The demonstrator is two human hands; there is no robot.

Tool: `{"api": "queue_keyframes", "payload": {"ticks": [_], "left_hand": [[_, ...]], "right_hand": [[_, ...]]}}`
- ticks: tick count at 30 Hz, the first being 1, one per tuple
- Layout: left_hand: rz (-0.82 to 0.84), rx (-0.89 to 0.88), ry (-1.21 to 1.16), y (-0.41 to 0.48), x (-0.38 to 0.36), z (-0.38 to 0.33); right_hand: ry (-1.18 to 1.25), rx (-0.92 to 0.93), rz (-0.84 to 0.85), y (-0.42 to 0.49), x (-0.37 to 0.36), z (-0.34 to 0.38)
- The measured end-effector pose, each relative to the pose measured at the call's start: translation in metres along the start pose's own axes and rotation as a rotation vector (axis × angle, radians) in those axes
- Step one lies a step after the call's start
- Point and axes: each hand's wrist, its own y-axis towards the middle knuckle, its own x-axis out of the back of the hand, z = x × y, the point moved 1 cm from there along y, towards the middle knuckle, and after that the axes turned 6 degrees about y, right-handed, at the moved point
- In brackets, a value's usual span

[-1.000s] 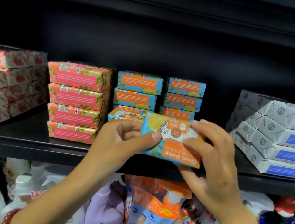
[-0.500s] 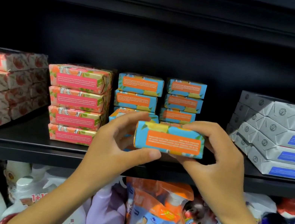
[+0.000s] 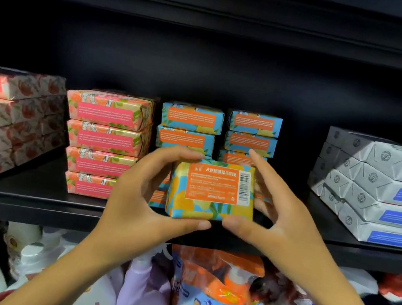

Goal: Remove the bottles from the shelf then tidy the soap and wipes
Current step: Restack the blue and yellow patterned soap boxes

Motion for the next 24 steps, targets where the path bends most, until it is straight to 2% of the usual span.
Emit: {"api": "queue_keyframes", "payload": {"ticks": [1,3,7,12,15,20,24], "left_hand": [[0.005,-0.044,0.04,0.0,-0.001,0.0],[-0.003,-0.12,0.129,-0.001,-0.003,0.001],[-0.04,-0.17,0.239,-0.001,-0.004,0.005],[-0.031,0.075,0.121,-0.001,0.006,0.004],[0.015,0.177,0.052,-0.001,0.008,-0.002],[0.071,0.239,-0.112,-0.002,0.007,-0.004],[-0.008,0.22,-0.049,0.002,0.013,-0.006]], "right_hand": [[0.059,-0.026,-0.015,0.002,-0.001,0.001],[0.0,-0.011,-0.055,0.007,-0.001,0.004],[-0.166,0.183,-0.161,0.007,-0.004,0.012],[-0.476,0.599,-0.309,0.002,-0.011,0.012],[-0.531,0.725,-0.375,0.003,-0.014,0.004],[-0.556,0.767,-0.4,0.005,-0.017,-0.004],[-0.498,0.602,-0.371,0.006,-0.013,-0.01]]}}
